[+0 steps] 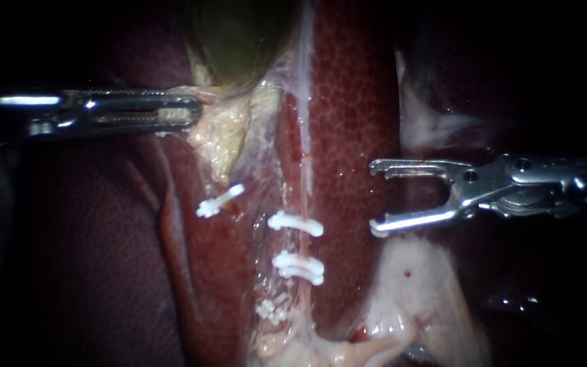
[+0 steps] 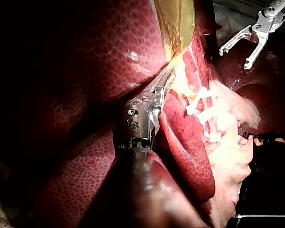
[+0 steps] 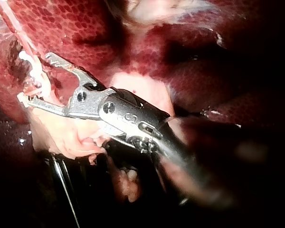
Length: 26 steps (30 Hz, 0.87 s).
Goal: Going back third clip right tube
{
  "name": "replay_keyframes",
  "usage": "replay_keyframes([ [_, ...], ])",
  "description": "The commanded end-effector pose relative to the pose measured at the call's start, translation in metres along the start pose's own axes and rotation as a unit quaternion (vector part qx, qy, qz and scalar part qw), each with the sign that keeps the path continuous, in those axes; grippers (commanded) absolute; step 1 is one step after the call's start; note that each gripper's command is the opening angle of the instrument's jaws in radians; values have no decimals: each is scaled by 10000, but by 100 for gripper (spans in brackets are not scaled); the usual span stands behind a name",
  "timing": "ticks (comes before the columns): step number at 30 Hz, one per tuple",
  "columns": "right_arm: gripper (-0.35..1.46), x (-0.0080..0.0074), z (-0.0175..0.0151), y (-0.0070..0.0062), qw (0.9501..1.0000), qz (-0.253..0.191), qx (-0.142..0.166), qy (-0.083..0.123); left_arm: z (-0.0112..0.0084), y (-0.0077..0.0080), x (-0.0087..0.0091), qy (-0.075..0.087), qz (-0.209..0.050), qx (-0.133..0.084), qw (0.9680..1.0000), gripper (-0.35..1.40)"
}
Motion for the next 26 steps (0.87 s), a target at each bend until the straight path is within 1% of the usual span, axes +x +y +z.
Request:
replay_keyframes([
  [1,60,0,1,0,10000,1,14,-1,5,0,3,23,1,6,10000,-13],
  [8,60,-4,7,-2,10000,-15,54,0,29,-8,18,124,82,64,9999,-13],
  [12,60,-4,9,-2,10000,-19,79,2,39,-12,26,170,78,90,9998,-13],
  [13,60,-4,10,-3,10000,-20,80,2,40,-12,27,187,52,99,9998,-13],
  [26,60,0,11,-6,10000,-17,88,4,40,-12,26,188,52,101,9998,-13],
])
